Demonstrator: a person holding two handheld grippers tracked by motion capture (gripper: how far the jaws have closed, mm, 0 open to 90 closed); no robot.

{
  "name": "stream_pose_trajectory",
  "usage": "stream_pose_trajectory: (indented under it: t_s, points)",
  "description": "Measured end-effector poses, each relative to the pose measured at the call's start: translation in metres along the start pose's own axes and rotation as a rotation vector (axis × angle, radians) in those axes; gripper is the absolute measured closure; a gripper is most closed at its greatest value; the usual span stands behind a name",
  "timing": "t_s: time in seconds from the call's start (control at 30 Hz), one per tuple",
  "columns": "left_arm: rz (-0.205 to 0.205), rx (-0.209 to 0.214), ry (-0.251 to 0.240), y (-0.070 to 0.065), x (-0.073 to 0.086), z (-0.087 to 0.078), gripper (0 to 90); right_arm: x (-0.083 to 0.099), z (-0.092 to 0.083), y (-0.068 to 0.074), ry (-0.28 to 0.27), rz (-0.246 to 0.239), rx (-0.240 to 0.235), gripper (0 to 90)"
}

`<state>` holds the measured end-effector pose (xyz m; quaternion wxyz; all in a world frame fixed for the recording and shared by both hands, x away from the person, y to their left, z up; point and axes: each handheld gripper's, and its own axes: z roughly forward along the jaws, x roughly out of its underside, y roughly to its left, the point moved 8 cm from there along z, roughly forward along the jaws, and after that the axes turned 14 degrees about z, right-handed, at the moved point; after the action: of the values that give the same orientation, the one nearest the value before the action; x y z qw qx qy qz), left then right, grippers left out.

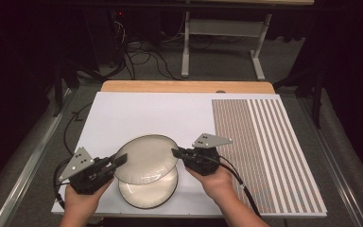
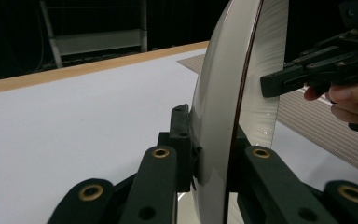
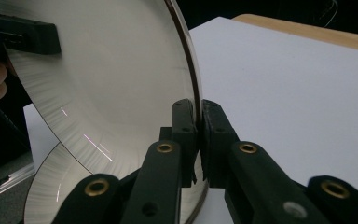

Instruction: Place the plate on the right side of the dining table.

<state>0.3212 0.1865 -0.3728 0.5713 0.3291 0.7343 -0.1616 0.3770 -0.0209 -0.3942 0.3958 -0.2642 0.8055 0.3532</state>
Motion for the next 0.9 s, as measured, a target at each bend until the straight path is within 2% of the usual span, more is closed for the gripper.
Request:
stream_pose_trajectory:
  t_s: [0.37,0.77,0.9]
  points:
    - [0.015,0.051,0.001,-0.020,-0.028,0.030,80.6,-0.013,-0.044,-0.022,-0.065,-0.011,0.049,87.5]
    - [0.021,0.097,0.008,-0.039,-0.050,0.064,80.6,-0.017,-0.078,-0.046,-0.103,-0.009,0.109,87.4]
    - [0.030,0.114,0.015,-0.046,-0.057,0.079,80.8,-0.018,-0.092,-0.060,-0.111,-0.003,0.134,87.3]
